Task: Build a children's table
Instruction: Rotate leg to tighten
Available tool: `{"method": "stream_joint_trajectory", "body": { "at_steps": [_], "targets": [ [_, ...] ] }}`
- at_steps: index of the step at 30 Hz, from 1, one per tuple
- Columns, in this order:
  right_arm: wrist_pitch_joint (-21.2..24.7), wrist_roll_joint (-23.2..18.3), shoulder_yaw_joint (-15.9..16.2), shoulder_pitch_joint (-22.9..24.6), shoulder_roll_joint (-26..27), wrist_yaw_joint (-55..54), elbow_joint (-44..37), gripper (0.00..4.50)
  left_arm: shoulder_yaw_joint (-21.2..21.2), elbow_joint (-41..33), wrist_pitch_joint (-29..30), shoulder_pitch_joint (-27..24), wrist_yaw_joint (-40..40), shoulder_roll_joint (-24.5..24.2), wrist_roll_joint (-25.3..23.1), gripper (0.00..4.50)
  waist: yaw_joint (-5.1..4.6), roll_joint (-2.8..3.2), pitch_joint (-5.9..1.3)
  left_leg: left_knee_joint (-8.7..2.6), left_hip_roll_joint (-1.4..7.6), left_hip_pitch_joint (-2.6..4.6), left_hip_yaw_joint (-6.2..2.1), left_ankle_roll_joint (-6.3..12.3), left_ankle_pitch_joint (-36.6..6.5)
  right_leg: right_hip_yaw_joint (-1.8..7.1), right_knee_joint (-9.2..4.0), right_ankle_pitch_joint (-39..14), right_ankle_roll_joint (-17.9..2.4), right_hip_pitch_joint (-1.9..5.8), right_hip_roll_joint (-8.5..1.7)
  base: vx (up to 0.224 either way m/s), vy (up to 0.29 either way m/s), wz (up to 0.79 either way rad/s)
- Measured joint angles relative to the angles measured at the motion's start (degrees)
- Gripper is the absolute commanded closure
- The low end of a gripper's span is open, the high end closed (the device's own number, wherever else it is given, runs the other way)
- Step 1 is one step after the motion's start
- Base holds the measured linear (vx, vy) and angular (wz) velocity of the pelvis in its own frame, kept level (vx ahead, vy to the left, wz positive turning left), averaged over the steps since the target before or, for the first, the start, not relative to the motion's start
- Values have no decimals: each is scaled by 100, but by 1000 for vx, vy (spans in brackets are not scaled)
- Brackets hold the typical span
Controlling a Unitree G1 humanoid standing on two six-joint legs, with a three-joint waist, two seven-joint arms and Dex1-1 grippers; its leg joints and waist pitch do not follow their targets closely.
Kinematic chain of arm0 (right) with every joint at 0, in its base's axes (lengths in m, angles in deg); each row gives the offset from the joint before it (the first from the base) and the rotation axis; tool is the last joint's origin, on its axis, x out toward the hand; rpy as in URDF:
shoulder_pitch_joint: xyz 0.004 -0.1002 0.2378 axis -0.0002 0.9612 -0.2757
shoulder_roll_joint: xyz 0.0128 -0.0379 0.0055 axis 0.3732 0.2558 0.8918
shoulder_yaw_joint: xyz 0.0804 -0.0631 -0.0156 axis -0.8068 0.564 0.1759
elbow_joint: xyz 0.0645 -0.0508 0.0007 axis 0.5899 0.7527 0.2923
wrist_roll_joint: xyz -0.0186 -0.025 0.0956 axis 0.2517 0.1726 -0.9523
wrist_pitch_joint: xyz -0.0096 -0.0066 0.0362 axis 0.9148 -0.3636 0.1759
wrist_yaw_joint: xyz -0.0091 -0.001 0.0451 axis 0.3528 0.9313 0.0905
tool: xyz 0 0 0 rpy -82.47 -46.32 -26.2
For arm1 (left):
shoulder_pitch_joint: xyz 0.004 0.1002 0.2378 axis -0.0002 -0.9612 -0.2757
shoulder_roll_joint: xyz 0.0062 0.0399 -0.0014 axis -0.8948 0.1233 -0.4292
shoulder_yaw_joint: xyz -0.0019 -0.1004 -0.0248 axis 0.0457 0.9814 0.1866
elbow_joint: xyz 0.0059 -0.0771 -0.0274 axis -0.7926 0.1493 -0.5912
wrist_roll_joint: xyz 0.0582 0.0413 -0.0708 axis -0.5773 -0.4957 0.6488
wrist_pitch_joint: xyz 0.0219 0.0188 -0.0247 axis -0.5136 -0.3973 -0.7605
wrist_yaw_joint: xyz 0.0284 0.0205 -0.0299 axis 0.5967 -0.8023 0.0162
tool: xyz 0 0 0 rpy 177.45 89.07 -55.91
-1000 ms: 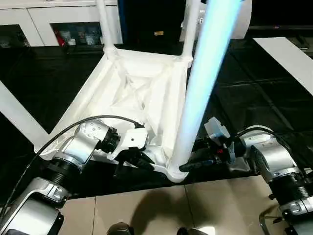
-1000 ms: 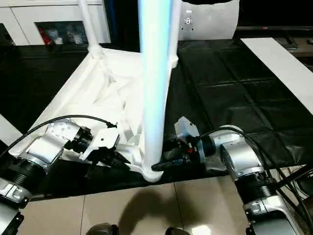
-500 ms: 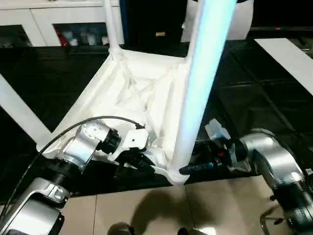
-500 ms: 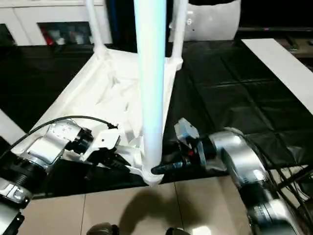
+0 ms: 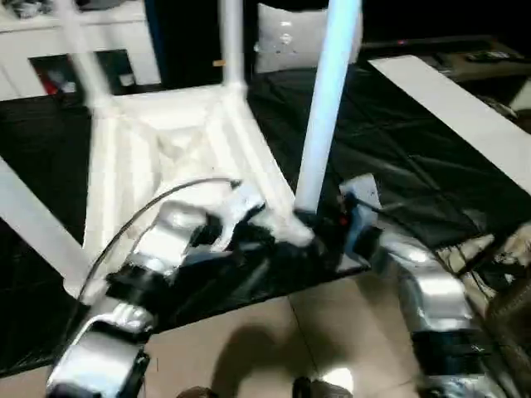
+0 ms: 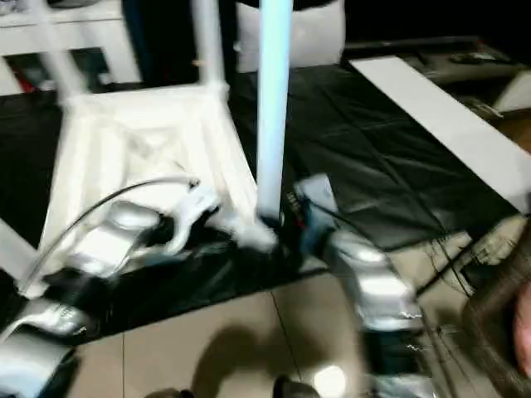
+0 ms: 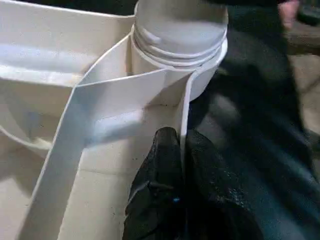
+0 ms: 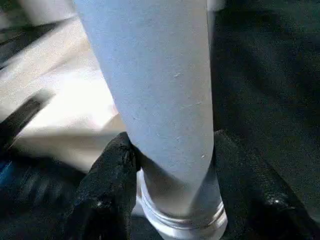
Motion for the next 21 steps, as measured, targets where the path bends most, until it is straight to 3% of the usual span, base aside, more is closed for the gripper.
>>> {"method": "stream_joint_trajectory", "body": {
  "at_steps": [1, 2, 3, 7, 10, 15, 21],
  "targets": [
    [-14, 31, -6, -25, 50, -180, 12, 257, 13, 4, 27, 3, -122, 71, 0, 450, -6, 12, 7, -3, -1, 3, 0, 1, -1, -23, -32, 0, 0, 11, -9, 0, 0, 0],
    [-85, 77, -39, -53, 151, -378, 47, 201, 37, 2, 50, 6, -277, 154, 0, 450, -15, 21, 13, -6, -2, 1, 0, 2, -1, -31, -58, 0, 0, 16, -13, 0, 0, 0],
    [-181, 78, -44, -41, 185, -426, 63, 187, 34, -9, 56, 9, -358, 194, -8, 450, -20, 22, 15, -5, -7, 0, 1, 2, -1, -31, -60, 0, 0, 14, -18, 0, 0, 0],
    [-391, -40, -43, 56, 202, -367, 40, 163, 1, -71, 56, 8, -370, 205, -5, 450, -21, 27, 18, -6, -12, 3, 20, 3, 0, -2, -44, 6, -9, 5, -19, 0, 0, 0],
    [-497, -103, -41, 159, 11, 6, -36, 134, -71, -158, 27, 1, -272, 162, -4, 450, 34, 27, 18, -13, -10, 4, 45, 31, 17, 23, 2, 50, -66, -10, -19, 0, 0, 0],
    [-734, -369, 215, 325, -839, 1378, -215, 79, -284, -463, -483, -214, 428, -323, 69, 450, 100, 18, 22, -29, -7, -10, 45, 57, -1, 30, 72, 205, -58, -36, -17, 15, -20, 1],
    [-1126, -678, 550, 246, -1831, 3065, -240, 41, -482, -674, -1075, -359, 1462, -1020, 193, 450, 323, 18, 18, -82, 36, -3, 26, 66, 6, 3, 212, 164, -81, -105, 20, 45, -69, 2]
  ]
}}
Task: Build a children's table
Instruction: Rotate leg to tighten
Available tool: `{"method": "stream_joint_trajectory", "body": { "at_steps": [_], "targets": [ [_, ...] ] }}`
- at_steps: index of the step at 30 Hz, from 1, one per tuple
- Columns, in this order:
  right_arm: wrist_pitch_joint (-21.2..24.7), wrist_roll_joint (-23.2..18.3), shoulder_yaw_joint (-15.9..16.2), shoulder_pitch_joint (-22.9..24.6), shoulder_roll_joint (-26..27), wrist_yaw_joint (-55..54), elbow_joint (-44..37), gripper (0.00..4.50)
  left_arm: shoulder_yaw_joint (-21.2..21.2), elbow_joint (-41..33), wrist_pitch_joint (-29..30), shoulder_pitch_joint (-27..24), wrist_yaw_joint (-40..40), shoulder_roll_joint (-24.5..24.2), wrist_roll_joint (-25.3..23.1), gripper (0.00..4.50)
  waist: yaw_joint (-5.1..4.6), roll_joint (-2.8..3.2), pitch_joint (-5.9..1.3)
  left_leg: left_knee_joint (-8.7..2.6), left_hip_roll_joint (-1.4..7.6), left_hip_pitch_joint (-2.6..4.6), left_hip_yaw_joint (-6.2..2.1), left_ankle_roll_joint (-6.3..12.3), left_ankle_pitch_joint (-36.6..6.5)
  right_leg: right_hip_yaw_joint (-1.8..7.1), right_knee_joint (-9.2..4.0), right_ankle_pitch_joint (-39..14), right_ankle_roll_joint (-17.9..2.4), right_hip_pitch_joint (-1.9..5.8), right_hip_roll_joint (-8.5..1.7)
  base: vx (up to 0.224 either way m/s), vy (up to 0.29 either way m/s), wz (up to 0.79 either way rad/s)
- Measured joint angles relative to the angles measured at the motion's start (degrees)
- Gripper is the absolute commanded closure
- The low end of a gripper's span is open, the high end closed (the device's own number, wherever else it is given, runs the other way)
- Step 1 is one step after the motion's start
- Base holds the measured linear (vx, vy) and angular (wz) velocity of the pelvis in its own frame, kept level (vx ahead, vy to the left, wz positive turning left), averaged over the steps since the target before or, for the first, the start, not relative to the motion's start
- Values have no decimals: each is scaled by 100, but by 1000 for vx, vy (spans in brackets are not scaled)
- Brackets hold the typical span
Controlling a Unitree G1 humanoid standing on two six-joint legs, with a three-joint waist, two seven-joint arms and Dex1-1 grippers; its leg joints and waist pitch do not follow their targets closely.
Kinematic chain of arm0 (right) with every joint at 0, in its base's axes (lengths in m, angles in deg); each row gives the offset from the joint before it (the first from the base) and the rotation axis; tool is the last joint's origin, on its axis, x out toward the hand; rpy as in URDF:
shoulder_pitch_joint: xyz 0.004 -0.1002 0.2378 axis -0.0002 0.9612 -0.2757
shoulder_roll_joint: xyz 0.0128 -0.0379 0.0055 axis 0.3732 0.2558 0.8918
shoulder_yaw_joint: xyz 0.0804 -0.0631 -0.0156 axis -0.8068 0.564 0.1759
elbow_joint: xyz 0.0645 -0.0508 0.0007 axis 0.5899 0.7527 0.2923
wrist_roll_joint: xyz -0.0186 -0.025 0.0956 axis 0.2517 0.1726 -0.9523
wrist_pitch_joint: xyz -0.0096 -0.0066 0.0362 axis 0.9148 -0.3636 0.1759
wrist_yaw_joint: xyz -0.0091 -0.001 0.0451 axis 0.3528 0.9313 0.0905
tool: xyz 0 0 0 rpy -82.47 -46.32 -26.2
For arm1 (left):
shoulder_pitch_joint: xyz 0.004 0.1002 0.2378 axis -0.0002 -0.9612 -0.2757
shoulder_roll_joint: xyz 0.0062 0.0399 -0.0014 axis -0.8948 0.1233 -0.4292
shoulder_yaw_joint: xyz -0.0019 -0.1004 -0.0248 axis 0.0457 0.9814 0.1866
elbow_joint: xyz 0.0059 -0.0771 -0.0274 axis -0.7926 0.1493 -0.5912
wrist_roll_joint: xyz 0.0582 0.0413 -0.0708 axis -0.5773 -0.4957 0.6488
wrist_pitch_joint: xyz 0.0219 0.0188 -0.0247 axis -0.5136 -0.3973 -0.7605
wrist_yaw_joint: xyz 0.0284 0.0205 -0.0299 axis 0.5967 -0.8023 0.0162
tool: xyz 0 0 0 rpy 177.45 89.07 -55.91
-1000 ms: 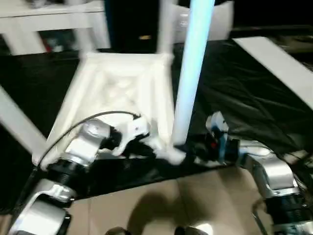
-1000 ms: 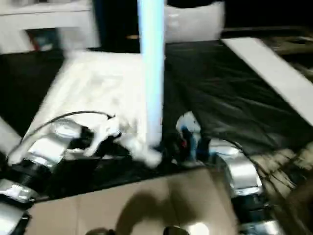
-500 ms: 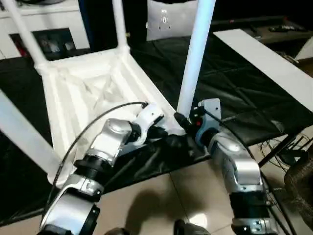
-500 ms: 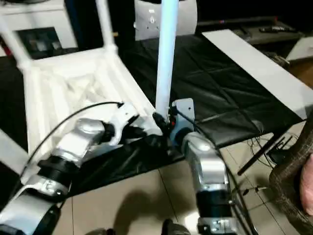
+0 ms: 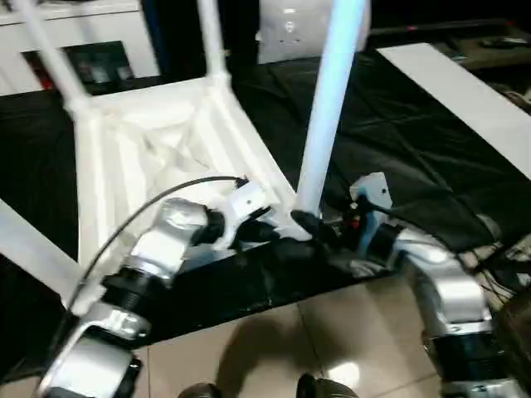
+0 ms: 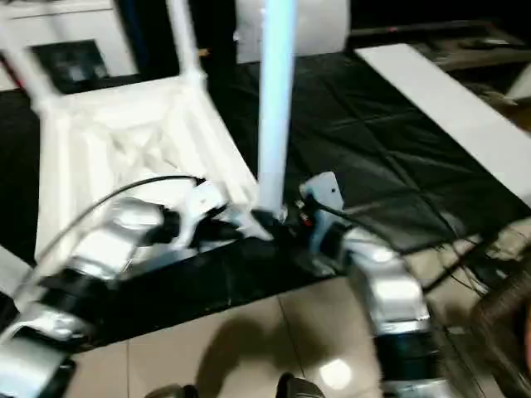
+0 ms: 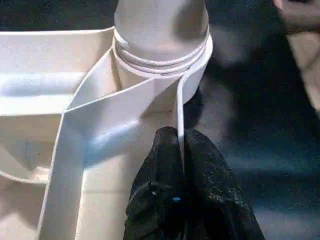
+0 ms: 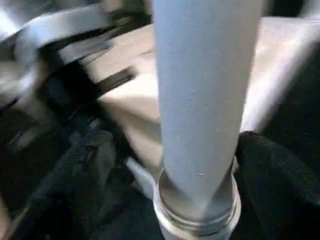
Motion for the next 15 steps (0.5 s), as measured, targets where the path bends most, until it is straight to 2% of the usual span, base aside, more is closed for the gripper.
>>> {"method": "stream_joint_trajectory", "body": {
  "at_steps": [3, 9, 15],
  "targets": [
    [-249, 0, 247, -180, -360, 793, 144, 41, -121, 14, -352, -3, 547, -273, 43, 450, 74, -3, -1, 14, 6, 2, 0, -23, -14, -8, 39, -39, -15, -4, 1, 0, 0, 0],
    [-562, -133, 575, -518, -670, 1941, 587, 41, -335, 153, -815, 62, 1239, -468, 132, 450, 210, -13, 0, 72, -8, 7, -3, -48, -34, 0, 42, -38, -18, 5, -21, 0, 0, 0],
    [-755, -185, 734, -730, -740, 2526, 1039, 103, -486, 267, -1094, 143, 1710, -566, 158, 450, 249, -30, 0, 89, -19, 2, -3, -47, -34, 15, 45, -36, -21, 14, -30, 0, 0, 0]
  ]
}}
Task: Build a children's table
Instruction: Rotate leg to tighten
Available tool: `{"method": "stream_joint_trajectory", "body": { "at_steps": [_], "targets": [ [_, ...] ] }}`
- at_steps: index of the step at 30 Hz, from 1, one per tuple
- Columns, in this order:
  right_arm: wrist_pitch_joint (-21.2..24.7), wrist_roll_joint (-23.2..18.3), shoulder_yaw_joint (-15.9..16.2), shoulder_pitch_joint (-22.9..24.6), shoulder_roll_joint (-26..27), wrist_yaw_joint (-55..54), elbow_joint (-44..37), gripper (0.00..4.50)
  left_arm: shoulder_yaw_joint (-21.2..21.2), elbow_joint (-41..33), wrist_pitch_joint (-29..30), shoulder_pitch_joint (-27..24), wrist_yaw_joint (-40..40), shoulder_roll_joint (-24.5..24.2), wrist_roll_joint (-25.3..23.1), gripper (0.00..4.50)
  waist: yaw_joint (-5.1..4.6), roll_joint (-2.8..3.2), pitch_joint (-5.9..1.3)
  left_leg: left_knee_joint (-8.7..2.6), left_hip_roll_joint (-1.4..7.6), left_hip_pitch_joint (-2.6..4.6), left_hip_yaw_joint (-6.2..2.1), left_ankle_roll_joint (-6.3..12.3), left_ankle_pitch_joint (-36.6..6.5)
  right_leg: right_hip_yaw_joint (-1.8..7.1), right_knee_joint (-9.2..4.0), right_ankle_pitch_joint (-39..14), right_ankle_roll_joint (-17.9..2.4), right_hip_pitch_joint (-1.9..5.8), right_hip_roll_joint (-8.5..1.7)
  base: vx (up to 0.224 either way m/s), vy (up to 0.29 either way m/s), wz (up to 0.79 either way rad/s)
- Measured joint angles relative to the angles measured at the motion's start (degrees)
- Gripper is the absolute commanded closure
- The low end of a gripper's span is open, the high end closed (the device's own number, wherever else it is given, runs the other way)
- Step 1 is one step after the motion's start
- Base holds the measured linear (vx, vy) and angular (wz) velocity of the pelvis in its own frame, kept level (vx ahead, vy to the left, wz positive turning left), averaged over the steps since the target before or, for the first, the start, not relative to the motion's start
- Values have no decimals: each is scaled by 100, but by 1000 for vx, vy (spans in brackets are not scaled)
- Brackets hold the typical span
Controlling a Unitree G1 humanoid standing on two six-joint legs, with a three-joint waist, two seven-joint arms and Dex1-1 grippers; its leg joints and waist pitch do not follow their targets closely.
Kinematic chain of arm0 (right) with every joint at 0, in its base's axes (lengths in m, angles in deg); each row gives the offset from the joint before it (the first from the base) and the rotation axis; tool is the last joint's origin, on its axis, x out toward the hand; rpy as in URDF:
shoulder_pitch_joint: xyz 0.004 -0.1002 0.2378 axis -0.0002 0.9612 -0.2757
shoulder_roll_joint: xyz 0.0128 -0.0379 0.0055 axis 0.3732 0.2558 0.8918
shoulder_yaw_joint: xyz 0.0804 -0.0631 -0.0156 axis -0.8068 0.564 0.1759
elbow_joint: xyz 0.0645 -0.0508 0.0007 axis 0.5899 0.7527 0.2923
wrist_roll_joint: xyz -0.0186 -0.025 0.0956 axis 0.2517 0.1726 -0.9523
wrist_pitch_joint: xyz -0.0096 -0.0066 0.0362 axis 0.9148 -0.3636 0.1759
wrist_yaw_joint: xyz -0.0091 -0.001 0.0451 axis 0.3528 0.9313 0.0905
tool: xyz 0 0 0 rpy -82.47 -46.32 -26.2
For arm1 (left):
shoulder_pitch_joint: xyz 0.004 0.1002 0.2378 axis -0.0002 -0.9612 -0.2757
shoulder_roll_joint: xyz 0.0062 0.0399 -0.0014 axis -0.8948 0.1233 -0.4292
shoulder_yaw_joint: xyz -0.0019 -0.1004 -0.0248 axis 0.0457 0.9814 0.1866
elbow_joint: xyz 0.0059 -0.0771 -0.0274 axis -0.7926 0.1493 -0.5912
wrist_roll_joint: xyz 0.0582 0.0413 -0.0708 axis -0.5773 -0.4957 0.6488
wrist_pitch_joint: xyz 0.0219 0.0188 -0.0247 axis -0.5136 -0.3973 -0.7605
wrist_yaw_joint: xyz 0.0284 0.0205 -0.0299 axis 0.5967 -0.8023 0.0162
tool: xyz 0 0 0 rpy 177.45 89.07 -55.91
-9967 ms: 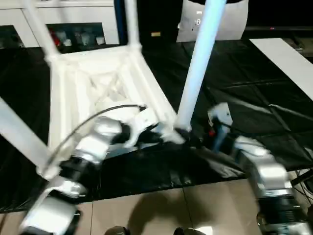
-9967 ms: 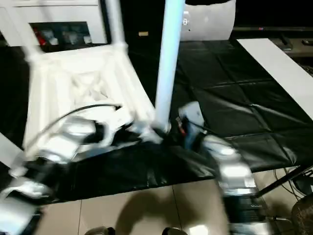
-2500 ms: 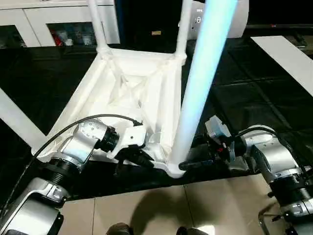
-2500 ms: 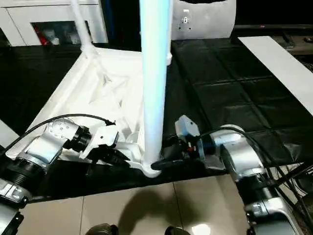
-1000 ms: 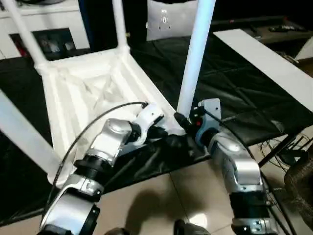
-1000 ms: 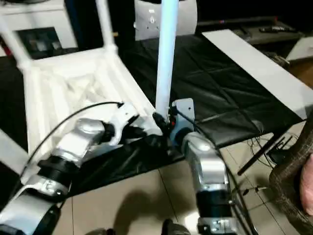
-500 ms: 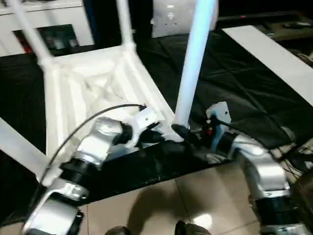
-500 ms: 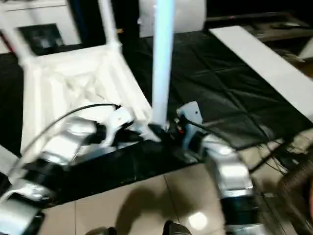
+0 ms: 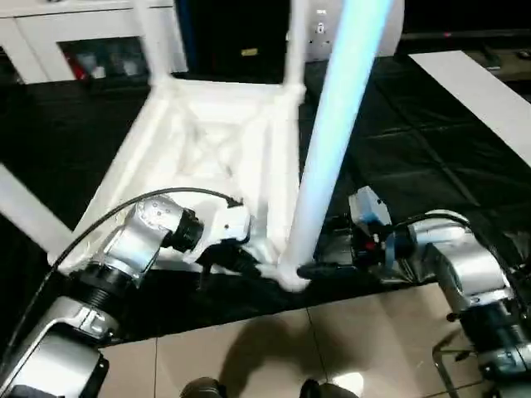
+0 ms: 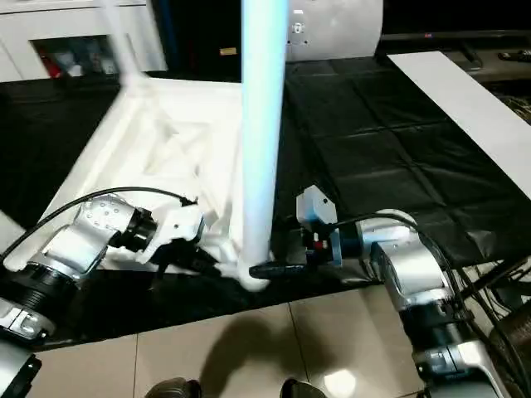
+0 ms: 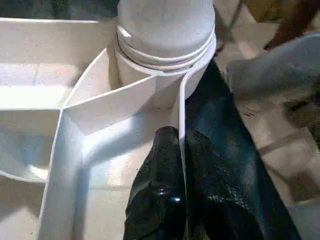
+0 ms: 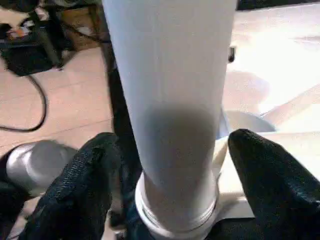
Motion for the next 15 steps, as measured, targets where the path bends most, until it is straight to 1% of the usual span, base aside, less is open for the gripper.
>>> {"method": "stream_joint_trajectory", "body": {
  "at_steps": [3, 4, 5, 8, 10, 12, 13, 14, 15],
  "targets": [
    [-15, 5, 165, -97, 8, 229, 220, 122, -56, 69, -100, 52, 46, 11, -5, 450, 11, -1, 0, 4, 1, -1, 0, 1, 1, -1, 6, 0, 0, -1, 0, 0, 0, 0],
    [-33, 5, 168, -139, 9, 296, 284, 134, -66, 106, -127, 70, 63, 19, -5, 450, 17, -1, 0, 4, 2, -3, 0, 1, 1, -1, 8, 0, 0, -2, 0, 0, 0, 0],
    [-40, 5, 174, -184, 8, 352, 353, 157, -80, 122, -146, 80, 75, 22, -5, 450, 26, -3, -1, 5, 4, -1, 0, 1, 1, -2, 8, 0, 1, -1, 0, 0, 0, 0],
    [-81, 1, 216, -243, 20, 413, 470, 169, -97, 158, -214, 99, 132, 29, -3, 450, 45, -5, -1, 5, 5, -3, -1, 1, 1, -3, 8, 0, 1, -1, 0, 0, 0, 0],
    [-139, 1, 254, -308, 38, 480, 591, 192, -107, 171, -231, 111, 158, 29, -4, 450, 54, -5, -1, 5, 5, -3, 0, 1, 1, -3, 8, 0, 1, -2, 0, 0, 0, 0],
    [-164, 1, 265, -348, 65, 504, 645, 206, -127, 175, -249, 119, 170, 33, -4, 450, 73, -5, -1, 5, 6, -3, 0, 1, 1, -3, 8, 0, 1, -1, 0, 0, 0, 0],
    [-167, 1, 265, -352, 66, 512, 655, 224, -133, 176, -256, 121, 178, 34, -2, 450, 83, -5, -1, 5, 6, -3, 0, 1, 1, -3, 8, -1, 1, -2, 0, 0, 0, 0],
    [-177, 1, 267, -366, 73, 543, 693, 224, -136, 197, -276, 130, 203, 36, -1, 450, 85, -6, -2, 5, 6, -3, 0, 1, 1, -3, 8, 0, 1, -1, 0, 0, 0, 0],
    [-182, -3, 267, -377, 77, 569, 722, 235, -140, 227, -297, 142, 225, 38, 2, 450, 86, -6, -2, 5, 6, -3, 0, 1, 1, -3, 8, 0, 1, -1, 0, 0, 0, 0]
  ]
}}
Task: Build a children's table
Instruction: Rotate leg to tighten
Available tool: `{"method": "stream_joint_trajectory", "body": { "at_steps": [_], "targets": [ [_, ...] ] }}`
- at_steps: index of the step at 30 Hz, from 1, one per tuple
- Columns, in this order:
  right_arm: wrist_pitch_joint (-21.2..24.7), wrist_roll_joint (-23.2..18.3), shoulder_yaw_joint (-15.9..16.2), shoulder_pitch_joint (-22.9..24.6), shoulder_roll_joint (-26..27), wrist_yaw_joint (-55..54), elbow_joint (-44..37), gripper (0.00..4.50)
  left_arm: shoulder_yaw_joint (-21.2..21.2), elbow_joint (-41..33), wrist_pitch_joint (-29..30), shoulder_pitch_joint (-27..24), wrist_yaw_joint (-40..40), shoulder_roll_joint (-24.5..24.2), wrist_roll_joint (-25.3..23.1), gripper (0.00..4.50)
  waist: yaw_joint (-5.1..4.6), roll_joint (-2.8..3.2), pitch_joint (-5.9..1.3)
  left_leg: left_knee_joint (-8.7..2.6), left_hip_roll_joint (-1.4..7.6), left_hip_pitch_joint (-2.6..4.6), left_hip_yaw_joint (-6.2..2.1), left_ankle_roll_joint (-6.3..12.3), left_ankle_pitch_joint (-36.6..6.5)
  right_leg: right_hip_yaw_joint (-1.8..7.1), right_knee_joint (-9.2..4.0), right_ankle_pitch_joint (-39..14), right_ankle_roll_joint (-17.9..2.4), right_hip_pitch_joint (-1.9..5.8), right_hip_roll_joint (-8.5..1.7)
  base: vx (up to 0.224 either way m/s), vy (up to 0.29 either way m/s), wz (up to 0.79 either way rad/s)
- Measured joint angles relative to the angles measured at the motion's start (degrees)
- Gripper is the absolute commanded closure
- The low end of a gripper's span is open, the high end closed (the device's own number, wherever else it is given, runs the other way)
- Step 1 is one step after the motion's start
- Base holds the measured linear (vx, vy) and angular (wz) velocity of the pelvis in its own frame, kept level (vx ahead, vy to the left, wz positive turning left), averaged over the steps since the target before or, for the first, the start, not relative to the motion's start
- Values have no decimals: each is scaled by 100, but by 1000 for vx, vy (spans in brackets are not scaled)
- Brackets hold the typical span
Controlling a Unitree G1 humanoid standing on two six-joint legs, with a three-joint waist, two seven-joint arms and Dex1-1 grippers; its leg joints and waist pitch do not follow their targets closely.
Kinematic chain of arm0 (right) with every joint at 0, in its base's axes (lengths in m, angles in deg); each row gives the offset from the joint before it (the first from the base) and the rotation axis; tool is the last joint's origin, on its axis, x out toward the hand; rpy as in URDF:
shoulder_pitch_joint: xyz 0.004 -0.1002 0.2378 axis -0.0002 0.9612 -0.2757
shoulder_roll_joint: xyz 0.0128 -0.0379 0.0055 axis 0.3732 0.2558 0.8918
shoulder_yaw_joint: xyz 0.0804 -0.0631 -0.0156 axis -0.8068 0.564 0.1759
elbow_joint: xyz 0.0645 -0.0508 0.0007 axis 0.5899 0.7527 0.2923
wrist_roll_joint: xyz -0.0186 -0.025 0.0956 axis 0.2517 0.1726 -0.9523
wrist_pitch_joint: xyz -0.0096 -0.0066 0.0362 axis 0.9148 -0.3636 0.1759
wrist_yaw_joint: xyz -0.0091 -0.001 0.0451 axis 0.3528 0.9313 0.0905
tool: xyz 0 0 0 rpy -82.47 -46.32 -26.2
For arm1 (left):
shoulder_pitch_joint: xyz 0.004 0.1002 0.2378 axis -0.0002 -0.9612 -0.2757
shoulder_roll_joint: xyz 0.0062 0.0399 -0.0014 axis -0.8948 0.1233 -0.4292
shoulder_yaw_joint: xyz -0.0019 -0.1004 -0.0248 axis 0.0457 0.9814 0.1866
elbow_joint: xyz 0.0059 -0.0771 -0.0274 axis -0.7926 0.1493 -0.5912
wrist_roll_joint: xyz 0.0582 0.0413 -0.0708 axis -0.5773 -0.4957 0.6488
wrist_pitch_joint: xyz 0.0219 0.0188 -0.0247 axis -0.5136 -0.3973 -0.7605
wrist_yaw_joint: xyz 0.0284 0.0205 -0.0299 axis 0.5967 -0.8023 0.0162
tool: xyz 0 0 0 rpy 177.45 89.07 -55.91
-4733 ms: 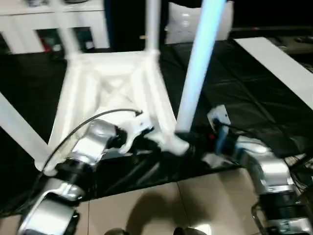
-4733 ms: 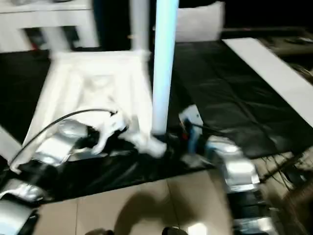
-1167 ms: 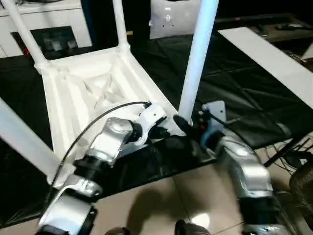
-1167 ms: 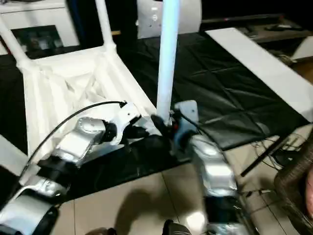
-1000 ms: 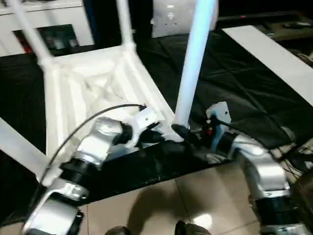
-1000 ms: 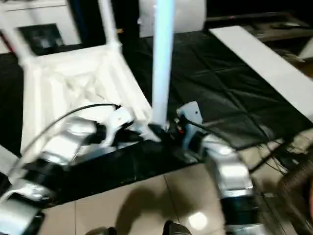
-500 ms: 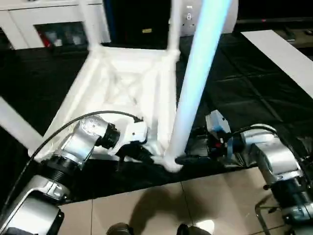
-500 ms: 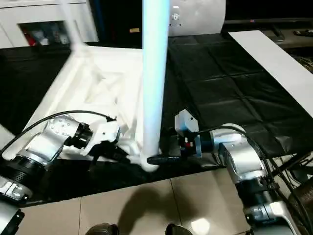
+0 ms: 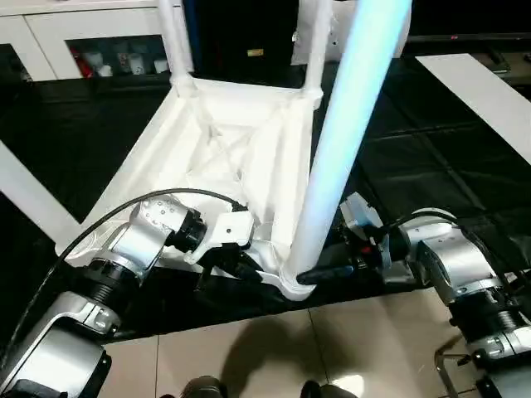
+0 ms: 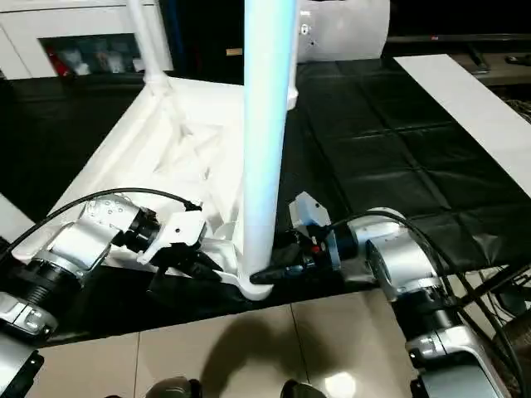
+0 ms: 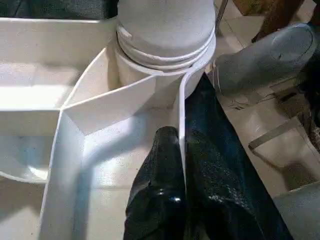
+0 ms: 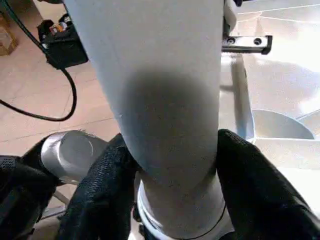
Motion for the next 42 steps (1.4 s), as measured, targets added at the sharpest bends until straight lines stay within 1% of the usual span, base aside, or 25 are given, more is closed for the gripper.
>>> {"method": "stream_joint_trajectory", "body": {
  "at_steps": [5, 7, 9, 12, 13, 15, 16, 19, 20, 21, 22, 24, 25, 26, 28, 29, 30, 31, 32, 33, 37, 38, 39, 40, 42],
  "targets": [
    [7, -17, 3, -15, 5, 39, 45, 252, -10, 40, -47, 15, 27, 4, 4, 450, 4, -1, -1, 0, 0, 1, -1, 0, 0, 0, 0, 0, 0, 1, 0, 0, 0, 0],
    [101, -55, 4, 44, -28, 37, -57, 254, -11, 41, -18, 14, 50, 26, 16, 450, 17, -2, -1, 0, 0, 0, -1, 0, 0, 0, 0, -1, 1, 1, 0, 0, 0, 0],
    [267, -118, -8, 153, -38, 9, -212, 254, -14, 41, 67, 1, 106, 50, 60, 450, 27, -2, -1, 0, 0, 0, 0, 2, -1, 0, -1, -1, 1, 1, 0, 0, 0, 0],
    [686, -187, -92, 467, 31, -360, -699, 254, 100, 40, 372, -49, 70, 148, 138, 450, 29, -1, -2, 0, 0, 4, 0, 2, -1, 2, 1, -1, 1, 8, -2, 0, 0, 0],
    [871, -183, -138, 562, 59, -601, -870, 254, 157, 50, 520, -68, -1, 168, 143, 450, 12, -1, -2, 0, 1, 3, 2, 1, 0, 4, 2, 0, 1, 21, -1, 0, 0, 0],
    [1102, -132, -228, 676, 150, -1024, -1064, 254, 239, 79, 710, -69, -189, 192, 111, 450, -35, 6, -5, 0, 4, 28, 3, -43, -12, 3, 0, -24, 43, 44, 0, 0, 0, 0],
    [1168, -113, -270, 693, 211, -1194, -1083, 254, 264, 112, 761, -69, -281, 197, 107, 450, -68, 6, -5, 0, 6, 37, 3, -50, -8, 2, -1, -26, 46, 52, 0, 0, 0, 0],
    [1589, 79, -670, 721, 841, -2445, -1103, 254, 573, 214, 1220, -57, -1005, 337, 1, 450, -256, 4, -2, -1, 7, 86, 4, -75, 7, -1, -9, -29, 51, 75, 1, -54, -1, -4],
    [1716, 156, -803, 716, 1068, -2984, -1111, 254, 666, 219, 1399, -44, -1318, 444, -60, 450, -354, 12, 1, 7, 3, 93, -22, -77, 7, -37, -40, -36, 63, 84, -2, -65, 25, -24],
    [1776, 221, -871, 707, 1165, -3294, -1124, 254, 707, 218, 1504, -42, -1501, 548, -84, 450, -423, 20, 3, 6, 4, 92, -53, -77, 7, -77, -91, -37, 64, 100, -2, -65, 25, -24],
    [1839, 290, -931, 677, 1240, -3565, -1136, 254, 749, 218, 1614, -40, -1696, 662, -86, 450, -499, 35, 0, 1, 5, 92, -94, -77, 7, -139, -165, -38, 66, 123, -4, -39, 47, -20],
    [2034, 452, -1080, 589, 1546, -4255, -1144, 254, 892, 220, 1873, -37, -2146, 885, -87, 450, -653, 56, 10, -11, 23, 66, -179, -77, 6, -283, -316, -38, 65, 178, -2, -33, 57, -22],
    [2092, 535, -1126, 547, 1713, -4589, -1147, 254, 967, 222, 1988, -35, -2348, 966, -90, 450, -715, 74, 20, -8, 45, 67, -196, -78, 6, -340, -366, -38, 65, 201, -2, -33, 48, -19],
    [2176, 693, -1201, 468, 1996, -5098, -1141, 254, 1060, 222, 2158, -8, -2639, 1084, -114, 450, -791, 99, 35, -8, 56, 67, -212, -78, 5, -376, -401, -38, 65, 221, -2, 0, 0, 0],
    [2205, 800, -1247, 403, 2212, -5574, -1141, 254, 1168, 221, 2308, 14, -2955, 1216, -115, 450, -841, 133, 56, -8, 48, 85, -212, -78, 5, -376, -407, -38, 65, 219, -9, 0, 0, 0],
    [2210, 873, -1399, 344, 2519, -6022, -1074, 254, 1272, 214, 2442, 17, -3256, 1348, -127, 450, -868, 141, 59, -20, 42, 111, -207, -77, 4, -373, -406, -38, 65, 219, -13, 0, 0, 0],
    [2202, 970, -1505, 271, 2732, -6364, -1019, 254, 1364, 189, 2537, 18, -3506, 1470, -154, 450, -883, 154, 65, -20, 36, 113, -208, -77, 4, -386, -407, -38, 65, 214, -19, 0, 0, 0],
    [2191, 1021, -1533, 229, 2816, -6580, -1008, 254, 1393, 135, 2595, 18, -3685, 1560, -187, 450, -899, 170, 76, -21, 38, 106, -213, -77, 4, -428, -418, -38, 65, 213, -33, 0, 0, 0],
    [2110, 1033, -1533, 224, 2825, -6654, -993, 219, 1402, 36, 2702, 9, -3801, 1630, -202, 450, -909, 184, 84, -23, 46, 90, -227, -77, 4, -478, -436, -38, 65, 218, -50, 0, 0, 0],
    [2051, 1042, -1533, 225, 2825, -6664, -975, 198, 1407, -12, 2763, 3, -3850, 1660, -207, 450, -914, 186, 85, -23, 49, 82, -230, -77, 4, -483, -439, -38, 65, 217, -50, 0, 0, 0],
    [1848, 960, -1536, 294, 2846, -6641, -1013, 159, 1388, -244, 2845, -89, -3925, 1694, -214, 450, -915, 191, 82, -46, 6, 59, -223, -79, -8, -418, -395, -35, 60, 200, -69, 0, 0, 0],
    [1765, 954, -1536, 349, 2830, -6585, -1059, 138, 1368, -328, 2851, -119, -3911, 1690, -223, 450, -902, 191, 79, -70, -8, 58, -218, -78, -8, -392, -387, -27, 52, 190, -70, 0, 0, 0],
    [1695, 940, -1536, 423, 2790, -6496, -1114, 138, 1336, -394, 2853, -142, -3887, 1686, -225, 450, -881, 189, 78, -75, -16, 55, -209, -71, -13, -369, -371, -13, 44, 181, -70, 0, 0, 0],
    [1640, 936, -1535, 493, 2745, -6377, -1187, 131, 1299, -460, 2854, -164, -3856, 1678, -225, 450, -846, 180, 73, -68, -29, 54, -189, -58, -25, -326, -338, 32, 15, 159, -71, 52, -12, 4],
    [1516, 845, -1501, 607, 2535, -5962, -1293, 111, 1170, -642, 2801, -215, -3721, 1560, -226, 450, -769, 164, 64, -17, -48, 28, -152, -41, -54, -266, -230, 127, 6, 82, -96, 0, 0, 0]
  ]
}}
